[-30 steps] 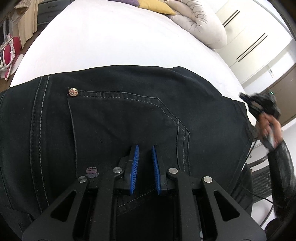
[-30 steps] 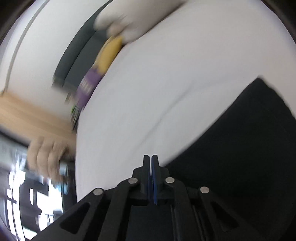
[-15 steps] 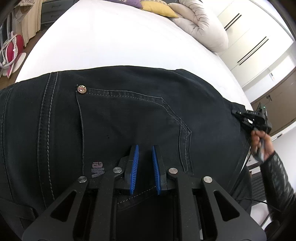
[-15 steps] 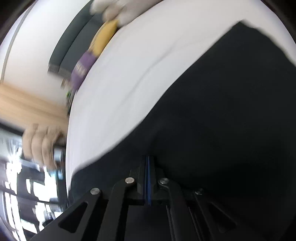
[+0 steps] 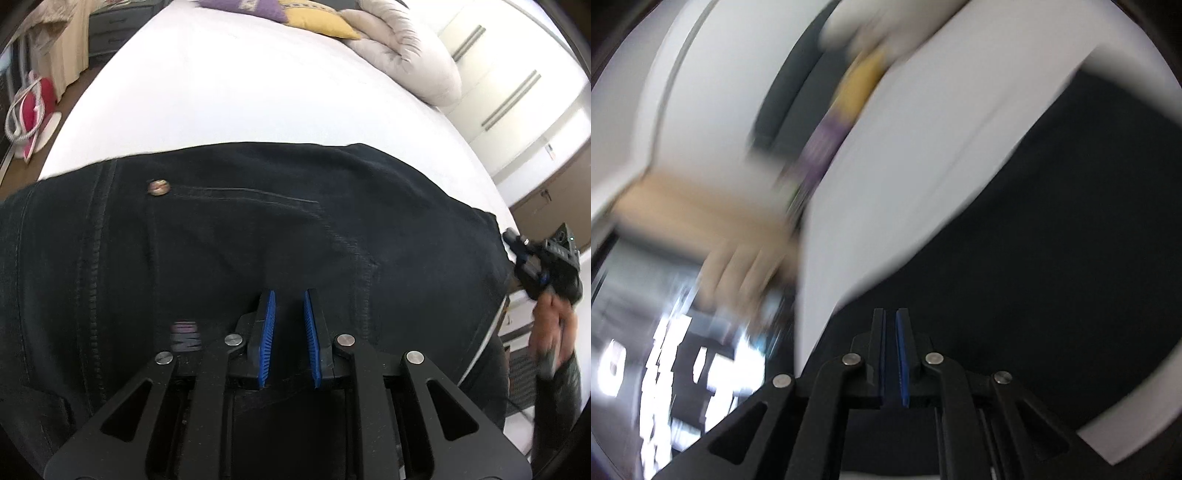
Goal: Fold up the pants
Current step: 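Grasp the folded leg edge again with the right tool and adjust it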
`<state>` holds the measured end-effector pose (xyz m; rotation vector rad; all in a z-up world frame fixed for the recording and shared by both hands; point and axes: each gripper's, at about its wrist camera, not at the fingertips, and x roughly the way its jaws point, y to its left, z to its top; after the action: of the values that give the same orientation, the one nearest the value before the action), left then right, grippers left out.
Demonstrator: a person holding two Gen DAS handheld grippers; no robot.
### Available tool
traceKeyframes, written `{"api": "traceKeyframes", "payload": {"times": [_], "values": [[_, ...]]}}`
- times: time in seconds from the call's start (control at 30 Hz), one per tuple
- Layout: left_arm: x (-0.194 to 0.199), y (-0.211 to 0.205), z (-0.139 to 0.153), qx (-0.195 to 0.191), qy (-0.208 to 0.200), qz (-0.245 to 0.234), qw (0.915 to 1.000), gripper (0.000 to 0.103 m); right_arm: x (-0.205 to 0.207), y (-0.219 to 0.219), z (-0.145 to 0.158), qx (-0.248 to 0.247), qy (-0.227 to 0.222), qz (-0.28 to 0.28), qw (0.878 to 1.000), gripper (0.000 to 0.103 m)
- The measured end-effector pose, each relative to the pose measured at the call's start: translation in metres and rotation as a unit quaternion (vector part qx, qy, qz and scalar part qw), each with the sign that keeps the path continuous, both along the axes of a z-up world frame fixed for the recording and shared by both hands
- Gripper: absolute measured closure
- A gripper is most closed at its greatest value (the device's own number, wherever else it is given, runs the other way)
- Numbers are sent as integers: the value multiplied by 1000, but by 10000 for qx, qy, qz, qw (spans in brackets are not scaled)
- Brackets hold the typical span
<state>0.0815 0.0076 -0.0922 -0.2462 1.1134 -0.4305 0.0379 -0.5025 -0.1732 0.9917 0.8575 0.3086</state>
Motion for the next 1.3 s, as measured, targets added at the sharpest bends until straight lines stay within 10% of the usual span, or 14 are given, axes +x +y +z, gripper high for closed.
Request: {"api": "traceKeyframes", "payload": {"times": [0.2,0.43,0.9,1.13,1.3], "values": [[-10,-22,-1,238,-165,-417,9987,88,21,125,-59,259,725,1134,9906,103],[-18,-10,-5,283,-462,-444,9975,88,14,33,-67,48,662,-324,9973,103],[-17,87,-8,-209,-556,-129,9981,94,-21,-110,-29,-698,817,-2301,9672,100],[-27,93,30,100,-776,217,9967,94,-51,-34,-3,165,-116,-818,9964,87],[-9,33,13,165,-431,-124,9989,94,-28,26,-38,274,224,-75,9993,81]]}}
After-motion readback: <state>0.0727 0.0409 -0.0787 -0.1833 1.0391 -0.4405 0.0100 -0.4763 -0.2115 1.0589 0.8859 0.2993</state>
